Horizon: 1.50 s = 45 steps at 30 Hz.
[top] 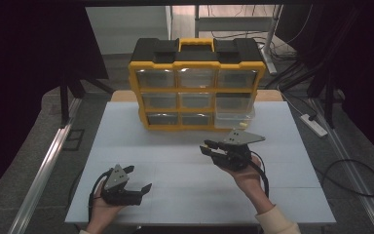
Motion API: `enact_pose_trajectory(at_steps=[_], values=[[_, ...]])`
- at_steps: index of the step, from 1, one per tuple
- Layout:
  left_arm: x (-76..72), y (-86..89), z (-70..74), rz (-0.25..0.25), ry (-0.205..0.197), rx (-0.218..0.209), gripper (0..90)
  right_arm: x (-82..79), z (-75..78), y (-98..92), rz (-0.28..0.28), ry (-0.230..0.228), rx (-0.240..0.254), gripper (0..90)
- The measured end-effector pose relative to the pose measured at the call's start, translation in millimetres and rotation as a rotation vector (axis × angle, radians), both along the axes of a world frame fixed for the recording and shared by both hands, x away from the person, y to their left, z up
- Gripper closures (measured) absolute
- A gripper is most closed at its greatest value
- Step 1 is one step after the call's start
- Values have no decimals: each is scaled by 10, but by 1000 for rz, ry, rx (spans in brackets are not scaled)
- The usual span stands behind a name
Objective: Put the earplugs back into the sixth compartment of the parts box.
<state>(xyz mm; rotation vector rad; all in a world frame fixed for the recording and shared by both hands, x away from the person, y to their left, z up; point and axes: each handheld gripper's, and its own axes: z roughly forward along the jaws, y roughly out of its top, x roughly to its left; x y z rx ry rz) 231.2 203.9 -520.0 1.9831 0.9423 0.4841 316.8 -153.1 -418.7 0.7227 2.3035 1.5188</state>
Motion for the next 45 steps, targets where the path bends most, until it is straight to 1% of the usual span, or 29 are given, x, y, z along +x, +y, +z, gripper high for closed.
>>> enact_pose_trajectory(at_steps=[2,4,5,6,7,9,13,16,17,19,21,23,27,28,30,32,34,35,38,40,41,42,45], values=[[0,2,1,0,-1,0,95,-6,53,-34,-2,2,28,697],[-1,2,2,0,-1,-1,95,-12,83,-49,-4,-1,36,697],[-1,1,1,0,-1,-1,95,-27,149,-79,-6,-13,53,697],[-2,-1,1,2,-1,-3,95,-27,149,-79,-6,-13,53,697],[-1,-2,1,2,-1,-3,95,-40,201,-101,-9,-25,67,697],[0,-1,1,1,-2,-1,94,-43,218,-111,-9,-29,72,697],[-2,1,2,4,-1,0,95,-39,313,-180,-24,-44,93,697],[-2,0,0,5,-1,3,95,-20,350,-203,-27,-50,98,696],[-2,0,0,4,-3,5,95,9,392,-233,-35,-58,107,696],[-2,1,-1,3,-1,7,95,18,406,-244,-40,-58,110,696],[1,6,-4,5,0,4,95,75,466,-280,-52,-63,125,696],[1,8,-4,6,0,3,96,87,482,-287,-57,-64,126,697],[-2,5,-3,3,1,3,95,185,602,-319,-78,-70,143,696],[-2,5,-3,3,1,3,95,185,602,-319,-78,-70,143,696],[-3,6,-2,3,1,2,95,238,662,-338,-96,-78,140,696],[-3,5,-2,3,1,2,95,282,714,-351,-110,-99,132,694],[-1,5,-2,2,1,5,96,301,730,-358,-116,-103,127,693],[0,3,-2,0,1,7,95,342,752,-370,-131,-107,124,693],[0,4,-2,0,0,8,96,458,793,-404,-165,-107,110,693],[-1,6,-1,3,1,5,96,521,804,-422,-182,-101,109,694],[0,7,-2,3,1,5,95,593,808,-439,-200,-97,101,693],[0,7,-3,2,2,5,95,593,808,-439,-200,-97,101,693],[0,4,-5,0,2,7,96,692,804,-464,-223,-85,91,694]])
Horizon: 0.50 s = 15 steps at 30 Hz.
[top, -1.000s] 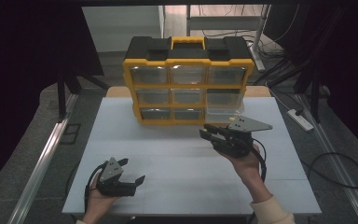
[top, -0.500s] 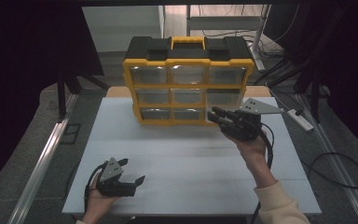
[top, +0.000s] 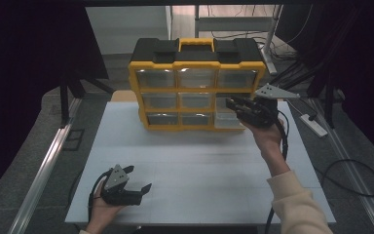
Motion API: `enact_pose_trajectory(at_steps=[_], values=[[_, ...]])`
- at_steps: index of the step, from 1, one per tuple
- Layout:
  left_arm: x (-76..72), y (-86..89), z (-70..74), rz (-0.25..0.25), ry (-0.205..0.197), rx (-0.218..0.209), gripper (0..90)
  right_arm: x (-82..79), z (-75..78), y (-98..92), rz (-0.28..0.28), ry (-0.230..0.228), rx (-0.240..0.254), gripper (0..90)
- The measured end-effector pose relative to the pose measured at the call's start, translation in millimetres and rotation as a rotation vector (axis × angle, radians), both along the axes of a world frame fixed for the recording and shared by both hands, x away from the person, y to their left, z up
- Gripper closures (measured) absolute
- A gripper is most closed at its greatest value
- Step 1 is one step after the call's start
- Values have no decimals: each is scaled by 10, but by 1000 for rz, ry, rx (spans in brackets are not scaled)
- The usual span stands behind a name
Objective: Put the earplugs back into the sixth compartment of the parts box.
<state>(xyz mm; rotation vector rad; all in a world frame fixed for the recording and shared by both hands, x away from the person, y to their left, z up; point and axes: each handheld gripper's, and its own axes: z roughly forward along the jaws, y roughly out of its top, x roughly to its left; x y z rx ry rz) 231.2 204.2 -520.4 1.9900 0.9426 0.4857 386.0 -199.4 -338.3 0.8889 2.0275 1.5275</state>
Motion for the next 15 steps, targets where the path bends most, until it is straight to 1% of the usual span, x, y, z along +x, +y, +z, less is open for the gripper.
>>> enact_pose_trajectory(at_steps=[2,4,7,8,9,10,11,13,15], values=[[0,1,-1,0,0,0,96,74,-9,-11,-15,13,-4,693],[1,2,-1,1,0,0,95,103,-19,-15,-21,17,-7,692],[-2,0,0,1,0,0,96,206,-77,-39,-52,46,-28,689],[-1,-1,-1,0,-1,0,96,282,-139,-54,-82,65,-66,689],[-2,-1,-1,0,-1,1,96,282,-139,-54,-82,65,-66,689],[-1,-1,-1,0,-1,1,96,313,-167,-63,-93,74,-77,688],[-1,0,-2,0,0,2,96,350,-197,-79,-99,88,-77,688],[2,3,-4,1,1,2,96,358,-203,-77,-101,87,-76,687],[3,4,-5,1,1,2,96,373,-209,-72,-104,84,-91,684]])
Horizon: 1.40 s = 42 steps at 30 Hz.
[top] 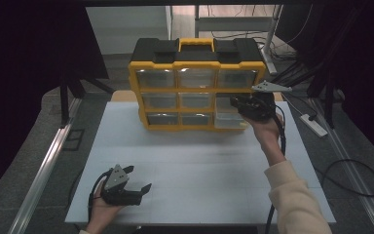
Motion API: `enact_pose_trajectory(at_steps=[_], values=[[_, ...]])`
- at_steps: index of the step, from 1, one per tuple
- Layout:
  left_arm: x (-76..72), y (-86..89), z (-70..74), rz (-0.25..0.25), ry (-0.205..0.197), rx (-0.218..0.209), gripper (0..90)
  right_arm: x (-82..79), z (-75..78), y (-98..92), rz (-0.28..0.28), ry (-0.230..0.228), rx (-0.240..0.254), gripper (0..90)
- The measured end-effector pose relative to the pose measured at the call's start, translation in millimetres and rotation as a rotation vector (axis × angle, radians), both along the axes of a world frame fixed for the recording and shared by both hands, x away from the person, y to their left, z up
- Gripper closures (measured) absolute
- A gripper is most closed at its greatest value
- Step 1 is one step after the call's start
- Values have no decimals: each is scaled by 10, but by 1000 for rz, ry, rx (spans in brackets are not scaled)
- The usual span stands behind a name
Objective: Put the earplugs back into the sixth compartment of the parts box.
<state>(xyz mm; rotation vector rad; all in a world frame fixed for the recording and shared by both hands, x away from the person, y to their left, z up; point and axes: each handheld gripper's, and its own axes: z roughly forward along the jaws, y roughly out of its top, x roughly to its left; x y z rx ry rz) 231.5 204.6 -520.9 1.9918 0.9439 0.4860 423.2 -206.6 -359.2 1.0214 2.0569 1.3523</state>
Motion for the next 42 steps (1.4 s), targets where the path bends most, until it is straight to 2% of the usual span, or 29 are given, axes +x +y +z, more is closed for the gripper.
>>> enact_pose_trajectory(at_steps=[4,6,8,15,23,27,28,33,34,37,38,40,42], values=[[-5,-2,2,0,-2,0,96,12,-9,10,4,2,6,650],[-6,-1,2,0,-2,0,97,7,-7,19,16,-5,14,533],[-4,-2,1,0,-2,1,97,-16,3,50,-5,-21,-10,387],[5,-10,6,-1,-3,-1,97,-133,37,71,36,-48,12,288],[20,-25,8,-7,-5,1,97,-331,17,64,62,-69,-10,266],[23,-24,11,-7,-7,0,97,-501,3,22,101,-67,7,259],[25,-25,13,-7,-8,1,97,-501,3,22,101,-67,7,259],[36,-41,14,-14,-8,2,97,-768,-67,-49,126,-75,32,257],[38,-44,14,-14,-9,0,97,-768,-67,-49,126,-75,32,257],[35,-43,15,-15,-10,-1,97,-940,-139,-105,143,-82,28,257],[34,-45,16,-12,-11,-4,97,-1042,-211,-157,148,-82,27,257],[36,-48,16,-13,-13,-2,97,-1076,-244,-180,148,-80,27,257],[37,-54,14,-15,-14,0,97,-1177,-382,-265,142,-60,20,257]])
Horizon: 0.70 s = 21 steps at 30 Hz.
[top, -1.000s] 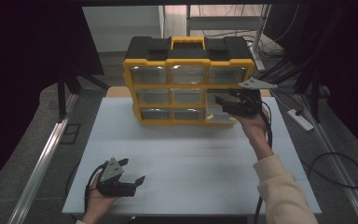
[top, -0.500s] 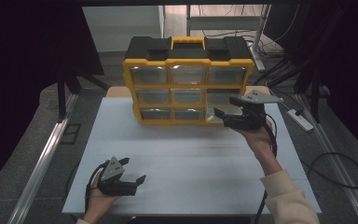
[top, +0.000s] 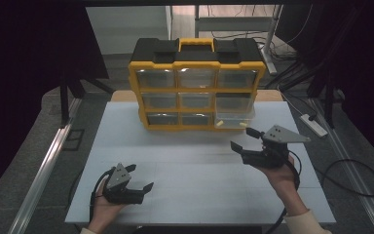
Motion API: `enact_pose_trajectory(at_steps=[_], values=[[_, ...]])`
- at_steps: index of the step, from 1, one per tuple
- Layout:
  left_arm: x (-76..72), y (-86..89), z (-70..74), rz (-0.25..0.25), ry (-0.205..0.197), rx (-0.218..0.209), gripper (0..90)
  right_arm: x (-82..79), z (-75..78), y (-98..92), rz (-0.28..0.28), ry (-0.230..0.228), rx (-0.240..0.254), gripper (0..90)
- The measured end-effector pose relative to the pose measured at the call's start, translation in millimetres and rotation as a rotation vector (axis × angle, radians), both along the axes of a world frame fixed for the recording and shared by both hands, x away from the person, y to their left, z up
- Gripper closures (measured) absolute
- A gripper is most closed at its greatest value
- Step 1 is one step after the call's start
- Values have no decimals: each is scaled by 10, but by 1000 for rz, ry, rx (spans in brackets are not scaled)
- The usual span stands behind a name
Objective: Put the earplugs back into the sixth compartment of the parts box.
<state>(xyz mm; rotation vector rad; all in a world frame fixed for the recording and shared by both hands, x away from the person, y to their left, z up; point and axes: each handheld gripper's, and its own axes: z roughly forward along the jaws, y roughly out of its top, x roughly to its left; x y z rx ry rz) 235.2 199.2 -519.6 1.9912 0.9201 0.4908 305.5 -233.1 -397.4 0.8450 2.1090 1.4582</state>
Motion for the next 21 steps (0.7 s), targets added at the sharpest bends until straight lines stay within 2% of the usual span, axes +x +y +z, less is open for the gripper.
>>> enact_pose_trajectory(at_steps=[5,12,15,21], values=[[3,0,3,6,-5,-3,99,-129,-275,-160,-19,31,-15,259],[4,-3,6,7,-12,-3,100,-168,-644,-390,-45,111,-41,258],[5,-1,8,5,-12,-2,100,-187,-778,-513,-60,131,-54,258],[6,-2,12,3,-15,-1,100,-215,-918,-641,-91,166,-53,257]])
